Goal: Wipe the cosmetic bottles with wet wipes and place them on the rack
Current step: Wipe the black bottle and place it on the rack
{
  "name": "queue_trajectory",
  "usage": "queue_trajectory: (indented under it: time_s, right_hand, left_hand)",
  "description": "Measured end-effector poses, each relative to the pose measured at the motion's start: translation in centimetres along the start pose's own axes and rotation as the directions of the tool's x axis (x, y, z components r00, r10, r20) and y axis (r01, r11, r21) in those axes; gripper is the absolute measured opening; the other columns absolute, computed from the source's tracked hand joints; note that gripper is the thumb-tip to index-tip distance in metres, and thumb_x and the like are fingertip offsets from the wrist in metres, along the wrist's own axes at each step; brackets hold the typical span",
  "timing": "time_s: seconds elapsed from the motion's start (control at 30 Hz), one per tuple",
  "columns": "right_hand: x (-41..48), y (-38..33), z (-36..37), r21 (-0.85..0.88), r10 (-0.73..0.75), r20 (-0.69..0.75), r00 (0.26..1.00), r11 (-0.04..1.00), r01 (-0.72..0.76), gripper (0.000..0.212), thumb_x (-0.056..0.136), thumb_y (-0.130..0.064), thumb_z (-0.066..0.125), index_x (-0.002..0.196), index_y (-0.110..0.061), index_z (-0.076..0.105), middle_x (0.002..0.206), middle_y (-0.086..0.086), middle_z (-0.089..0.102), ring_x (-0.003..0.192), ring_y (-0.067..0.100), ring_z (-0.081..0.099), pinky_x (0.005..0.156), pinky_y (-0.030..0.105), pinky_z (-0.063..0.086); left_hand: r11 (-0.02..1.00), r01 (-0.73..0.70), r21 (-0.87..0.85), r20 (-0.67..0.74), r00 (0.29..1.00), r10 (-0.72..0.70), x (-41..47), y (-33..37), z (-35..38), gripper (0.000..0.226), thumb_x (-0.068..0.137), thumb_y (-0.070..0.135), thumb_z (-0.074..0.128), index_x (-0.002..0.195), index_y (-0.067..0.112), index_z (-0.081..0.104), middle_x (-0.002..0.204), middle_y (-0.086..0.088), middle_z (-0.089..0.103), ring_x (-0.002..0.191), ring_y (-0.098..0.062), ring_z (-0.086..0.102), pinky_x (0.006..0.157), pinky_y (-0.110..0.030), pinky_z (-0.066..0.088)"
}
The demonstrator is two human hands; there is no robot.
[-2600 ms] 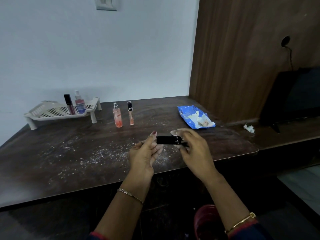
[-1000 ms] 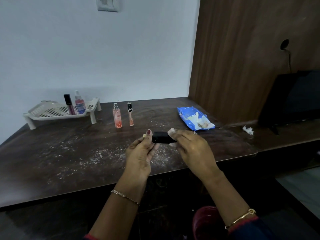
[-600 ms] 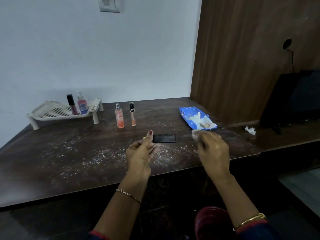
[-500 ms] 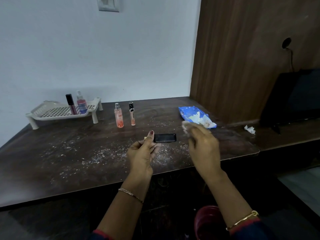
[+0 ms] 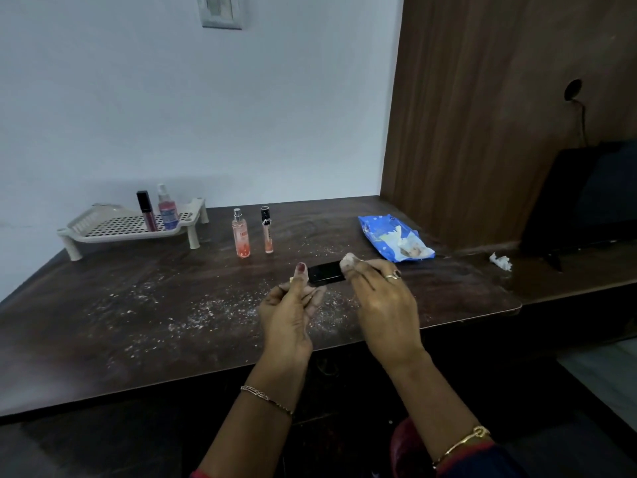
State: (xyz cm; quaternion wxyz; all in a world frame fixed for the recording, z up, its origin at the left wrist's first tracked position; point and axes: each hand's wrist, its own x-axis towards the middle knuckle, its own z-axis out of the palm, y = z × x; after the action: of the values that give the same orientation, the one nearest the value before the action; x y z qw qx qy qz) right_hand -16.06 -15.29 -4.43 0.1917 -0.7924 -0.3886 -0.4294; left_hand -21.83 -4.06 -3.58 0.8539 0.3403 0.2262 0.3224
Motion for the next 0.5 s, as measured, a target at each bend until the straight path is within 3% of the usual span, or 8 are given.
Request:
queue_trajectory:
  time_s: [0.13,0.2,0.3,0.4,0.5]
  right_hand:
    - [-0.6,2.2,0.2,0.078,0.213,0.011,0.977,0.974,-0.213,0.042,0.075,-0.004,0.04,0.104,-0.007,0.07,0.106,0.002,0.072,0.093,0.026,0.063,0.084,0.029,0.049]
    - [-0.2,1.6,0.0,0.142,0.242,-0.017,0.97,0.961,-0.237,0.043,0.075,-0.001,0.04,0.106,-0.007,0.069,0.109,0.003,0.07,0.096,0.027,0.064,0.09,0.027,0.045]
    - [1.3,-2.0,-0.5,0.206,0.133,-0.039,0.99,0.971,-0.123,0.035,0.081,-0.005,0.046,0.107,-0.007,0.068,0.108,0.005,0.068,0.098,0.025,0.062,0.086,0.029,0.048]
    - [2.0,-5.1,-0.3,0.142,0.028,0.009,1.0,0.989,-0.029,0.032,0.085,-0.014,0.045,0.107,-0.009,0.067,0.099,0.005,0.066,0.09,0.024,0.062,0.067,0.032,0.054]
    - [1.5,-5.1,0.2,0.107,-0.052,0.016,0.999,0.993,0.05,0.031,0.086,-0.013,0.046,0.106,-0.007,0.068,0.097,0.006,0.067,0.09,0.026,0.063,0.066,0.034,0.055]
  left_hand:
    - [0.998,-0.048,0.033,0.0,0.999,0.048,0.4,0.9,-0.8,0.024,0.08,0.012,0.071,0.063,0.009,0.054,0.053,-0.006,0.063,0.053,-0.015,0.066,0.055,-0.023,0.058]
    - [0.995,-0.083,0.049,0.004,0.997,0.083,0.6,1.2,-0.6,0.023,0.079,0.012,0.071,0.064,0.009,0.055,0.055,-0.007,0.063,0.053,-0.014,0.066,0.058,-0.025,0.059]
    - [0.99,-0.125,0.065,0.016,0.992,0.124,0.4,1.0,0.1,0.022,0.079,0.012,0.071,0.065,0.01,0.055,0.06,-0.008,0.062,0.051,-0.012,0.063,0.058,-0.025,0.059]
    - [0.989,-0.142,0.04,0.037,0.989,0.141,0.1,1.0,0.3,0.02,0.081,0.013,0.07,0.066,0.008,0.057,0.057,-0.003,0.065,0.051,-0.011,0.063,0.053,-0.021,0.055]
    - [0.99,-0.14,0.014,0.028,0.99,0.14,0.1,1.6,-0.5,0.021,0.082,0.012,0.069,0.066,0.007,0.057,0.056,-0.003,0.066,0.052,-0.011,0.063,0.053,-0.021,0.055]
